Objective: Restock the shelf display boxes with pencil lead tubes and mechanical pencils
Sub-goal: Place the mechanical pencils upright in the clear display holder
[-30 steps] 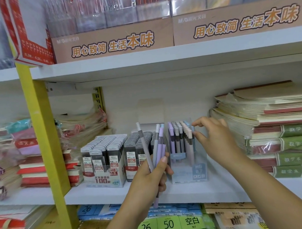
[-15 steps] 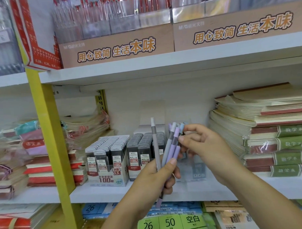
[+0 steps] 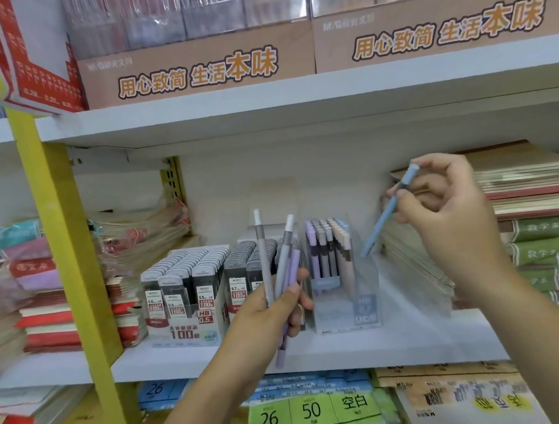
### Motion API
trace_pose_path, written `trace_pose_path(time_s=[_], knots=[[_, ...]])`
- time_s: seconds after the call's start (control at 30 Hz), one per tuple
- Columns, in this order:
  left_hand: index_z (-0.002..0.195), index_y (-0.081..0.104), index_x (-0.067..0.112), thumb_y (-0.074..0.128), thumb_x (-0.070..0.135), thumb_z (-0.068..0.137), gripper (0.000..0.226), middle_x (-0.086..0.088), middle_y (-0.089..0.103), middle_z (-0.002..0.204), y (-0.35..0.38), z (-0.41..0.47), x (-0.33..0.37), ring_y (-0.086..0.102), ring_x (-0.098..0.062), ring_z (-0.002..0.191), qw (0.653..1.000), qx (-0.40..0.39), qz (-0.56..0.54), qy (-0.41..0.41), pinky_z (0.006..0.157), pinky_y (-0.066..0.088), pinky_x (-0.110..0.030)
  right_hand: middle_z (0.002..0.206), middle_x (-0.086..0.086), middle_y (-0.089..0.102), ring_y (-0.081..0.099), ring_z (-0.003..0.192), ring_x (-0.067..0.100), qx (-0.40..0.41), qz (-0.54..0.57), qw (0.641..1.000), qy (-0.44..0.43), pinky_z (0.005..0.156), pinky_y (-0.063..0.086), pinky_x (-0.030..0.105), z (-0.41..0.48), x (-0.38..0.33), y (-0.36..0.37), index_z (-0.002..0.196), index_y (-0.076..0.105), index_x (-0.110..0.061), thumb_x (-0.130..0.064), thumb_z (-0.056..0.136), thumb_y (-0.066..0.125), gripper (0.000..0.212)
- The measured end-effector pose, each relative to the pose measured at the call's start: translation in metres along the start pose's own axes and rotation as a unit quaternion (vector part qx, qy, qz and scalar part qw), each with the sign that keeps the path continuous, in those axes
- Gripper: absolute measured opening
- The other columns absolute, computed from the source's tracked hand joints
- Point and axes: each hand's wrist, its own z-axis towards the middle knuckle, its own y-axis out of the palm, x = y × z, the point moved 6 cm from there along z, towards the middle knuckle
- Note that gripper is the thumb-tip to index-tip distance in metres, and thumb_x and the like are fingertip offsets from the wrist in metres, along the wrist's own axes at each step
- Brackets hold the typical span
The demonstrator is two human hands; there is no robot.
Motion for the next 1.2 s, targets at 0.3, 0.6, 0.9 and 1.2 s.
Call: trace_pose_path(time_s=[0.3, 0.6, 0.9, 1.2], knots=[[0.102, 0.076, 0.041, 0.05, 0.026, 0.104, 0.03, -0.002, 0.072, 0.084, 0.007, 0.002, -0.007, 0.064, -0.014, 0.064, 1.0, -0.022, -0.017, -0.01, 0.07, 0.059, -0.029, 0.086, -0.012, 0.064, 0.064, 0.081, 0.002, -0.135, -0.169, 0.976, -0.008, 0.07, 0.049, 0.017, -0.017, 0.032, 0.035, 0.099, 0.05, -0.045, -0.014, 0.088, 0.068, 0.038], [0.106, 0.073, 0.045, 0.047, 0.027, 0.105, 0.032, 0.0, 0.07, 0.082, 0.007, 0.003, -0.01, 0.048, -0.009, 0.056, 1.0, -0.018, -0.008, -0.009, 0.055, 0.043, -0.023, 0.084, -0.012, 0.061, 0.06, 0.077, 0.001, -0.125, -0.204, 0.971, 0.001, 0.064, 0.044, 0.009, -0.019, 0.041, 0.037, 0.102, 0.055, -0.034, -0.017, 0.085, 0.071, 0.029], [0.116, 0.071, 0.019, 0.049, 0.019, 0.104, 0.026, -0.007, 0.072, 0.088, 0.01, 0.0, -0.008, 0.054, -0.012, 0.062, 0.996, -0.029, -0.076, -0.026, 0.057, 0.045, -0.022, 0.104, -0.009, 0.052, 0.039, 0.097, 0.006, -0.124, -0.323, 0.937, -0.038, 0.077, 0.027, 0.018, -0.022, 0.038, 0.048, 0.121, 0.063, -0.026, -0.025, 0.094, 0.059, 0.027], [0.108, 0.071, 0.011, 0.062, 0.04, 0.084, 0.038, -0.006, 0.074, 0.088, 0.019, -0.005, -0.002, 0.058, -0.014, 0.065, 0.997, -0.065, -0.046, -0.017, 0.062, 0.049, -0.026, 0.086, -0.001, 0.071, 0.068, 0.083, 0.017, -0.263, -0.01, 0.958, 0.114, 0.079, 0.054, 0.027, -0.058, 0.009, 0.087, 0.117, 0.066, -0.024, -0.017, 0.089, 0.067, 0.028]])
